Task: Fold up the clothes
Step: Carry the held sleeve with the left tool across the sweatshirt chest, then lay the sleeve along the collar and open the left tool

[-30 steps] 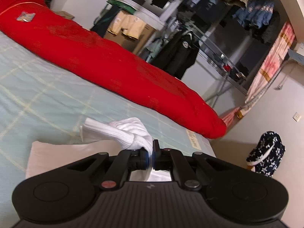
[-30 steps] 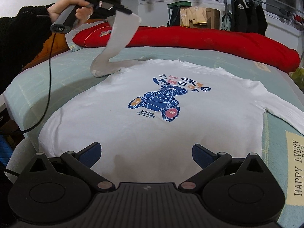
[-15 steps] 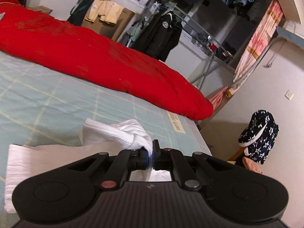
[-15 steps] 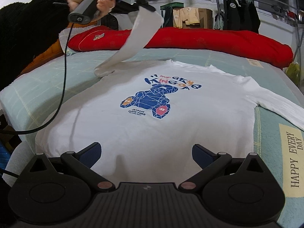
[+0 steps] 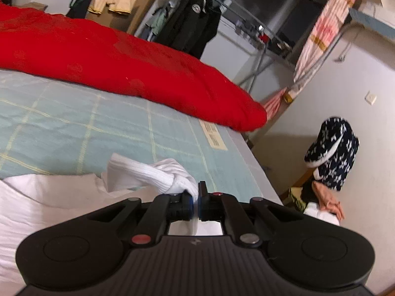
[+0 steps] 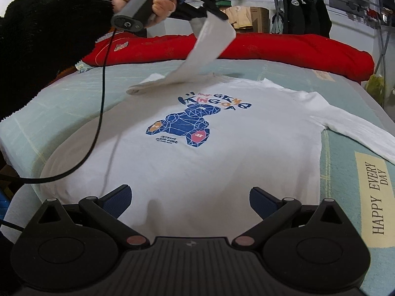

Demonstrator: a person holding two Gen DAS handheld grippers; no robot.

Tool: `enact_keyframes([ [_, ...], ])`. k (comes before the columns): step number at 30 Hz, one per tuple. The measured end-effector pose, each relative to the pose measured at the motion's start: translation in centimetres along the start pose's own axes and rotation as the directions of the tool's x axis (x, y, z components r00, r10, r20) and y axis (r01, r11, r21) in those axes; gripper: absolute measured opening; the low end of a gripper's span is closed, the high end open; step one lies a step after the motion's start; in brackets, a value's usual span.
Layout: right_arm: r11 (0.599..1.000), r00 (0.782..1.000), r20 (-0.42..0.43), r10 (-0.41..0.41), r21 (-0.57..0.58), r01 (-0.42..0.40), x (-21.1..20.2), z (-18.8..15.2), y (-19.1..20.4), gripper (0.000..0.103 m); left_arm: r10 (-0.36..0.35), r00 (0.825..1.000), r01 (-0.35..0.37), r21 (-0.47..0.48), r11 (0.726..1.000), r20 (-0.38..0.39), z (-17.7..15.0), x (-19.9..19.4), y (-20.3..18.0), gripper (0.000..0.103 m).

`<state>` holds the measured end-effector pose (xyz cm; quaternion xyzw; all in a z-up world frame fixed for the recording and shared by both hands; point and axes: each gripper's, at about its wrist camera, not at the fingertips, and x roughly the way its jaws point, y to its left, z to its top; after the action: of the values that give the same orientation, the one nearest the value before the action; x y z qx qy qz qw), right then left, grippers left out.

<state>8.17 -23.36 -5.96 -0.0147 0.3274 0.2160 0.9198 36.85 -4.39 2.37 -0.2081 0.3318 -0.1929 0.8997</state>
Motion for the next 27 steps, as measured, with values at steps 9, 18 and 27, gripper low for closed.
enact_keyframes([
  [9,1.0,1.0,-0.016,-0.011,0.008,0.011,0.2,-0.4,-0.7,0.103,0.077,0.995,-0.065,0.191,0.979,-0.06,-3.7,4.1,-3.5,0.003],
  [18,1.0,0.999,-0.026,-0.024,0.016,0.025,0.2,-0.8,-1.2,0.103,0.173,0.981,-0.124,0.404,0.906,-0.086,-9.2,7.5,-6.7,0.003],
  [27,1.0,0.998,-0.054,-0.026,0.007,0.026,0.5,-1.0,-0.9,0.103,0.227,0.973,-0.171,0.522,0.836,-0.046,-11.9,8.3,-8.8,0.003],
])
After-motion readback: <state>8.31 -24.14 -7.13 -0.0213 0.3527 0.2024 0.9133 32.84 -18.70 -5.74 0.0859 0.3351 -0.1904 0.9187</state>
